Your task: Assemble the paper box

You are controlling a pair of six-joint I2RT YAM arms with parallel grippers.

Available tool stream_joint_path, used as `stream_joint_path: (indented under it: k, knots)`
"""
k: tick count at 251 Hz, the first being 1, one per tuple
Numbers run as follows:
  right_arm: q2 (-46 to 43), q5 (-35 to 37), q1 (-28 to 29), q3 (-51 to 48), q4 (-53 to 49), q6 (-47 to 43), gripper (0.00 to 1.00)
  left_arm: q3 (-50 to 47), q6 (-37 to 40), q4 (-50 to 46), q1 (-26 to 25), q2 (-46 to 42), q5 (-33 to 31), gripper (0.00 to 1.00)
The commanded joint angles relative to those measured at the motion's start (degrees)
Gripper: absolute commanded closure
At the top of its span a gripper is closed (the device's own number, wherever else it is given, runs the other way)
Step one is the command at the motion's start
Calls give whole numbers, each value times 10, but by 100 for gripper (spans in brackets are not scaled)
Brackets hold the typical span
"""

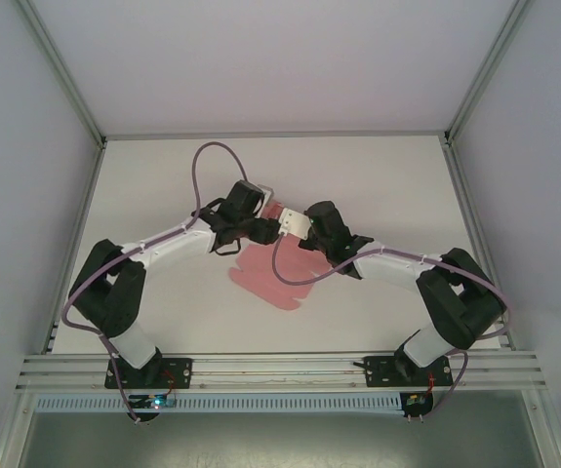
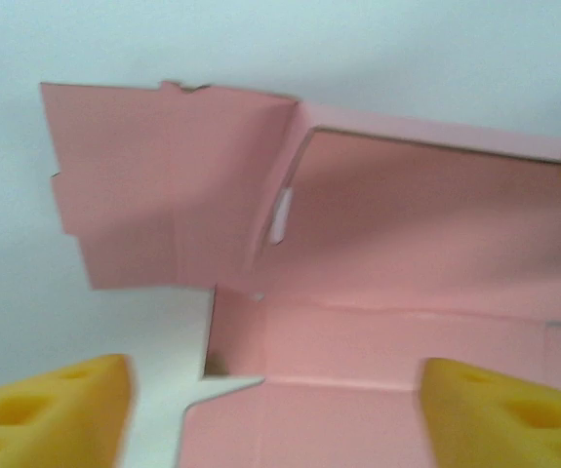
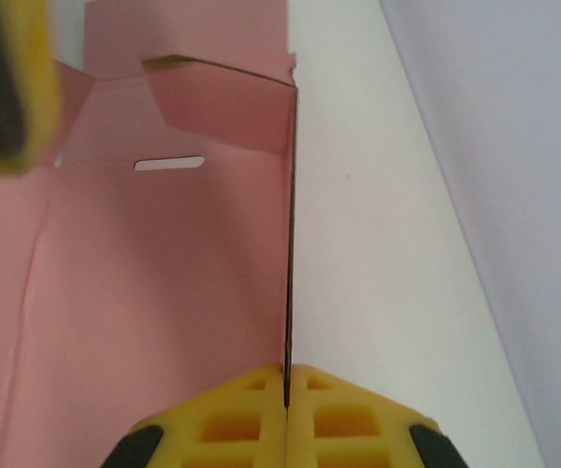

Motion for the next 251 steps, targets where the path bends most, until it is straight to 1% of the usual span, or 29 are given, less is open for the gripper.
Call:
stream_joint_path:
  k: [1,25,59,77,96,110,129,140,150,163,194,210,242,251]
  knots:
    - [8,22,4,-21,27,-40,100,-7,-8,-10,12,-44,-27,0]
    - [-4,4,7,-38,65,-49,100,-12,-33,-13,42,-59,-48,0]
    - [-19,-16,7,-50,81,-57,100,-22,-79,14,119,-72,-4,0]
    - [-19,-16,8,-51,81,-62,100,-22,-102,31,159,-69,0,0]
    - [-20,-15,10,-52,80,-67,100,-20,-121,47,195,-53,-2,0]
    - [-23,-17,12,-55,79,-68,100,-14,-126,66,219,-28,7,0]
    - [-30,-24,14,-57,78,-64,100,17,-126,65,245,21,32,0]
    - [-35,-29,14,-57,77,-62,100,38,-115,64,253,53,46,0]
    - [-39,-33,14,-58,75,-60,100,58,-108,64,256,82,42,0]
    - [-43,-34,14,-58,70,-58,100,96,-109,41,256,119,45,0]
    - [-51,-39,15,-60,66,-55,100,162,-99,39,256,193,146,0]
    - [-51,-40,15,-63,67,-52,100,192,-95,32,254,222,166,0]
    - [-48,-42,14,-63,66,-49,100,214,-69,37,246,256,243,0]
    - [-47,-43,15,-63,66,-49,100,222,-62,30,241,261,254,0]
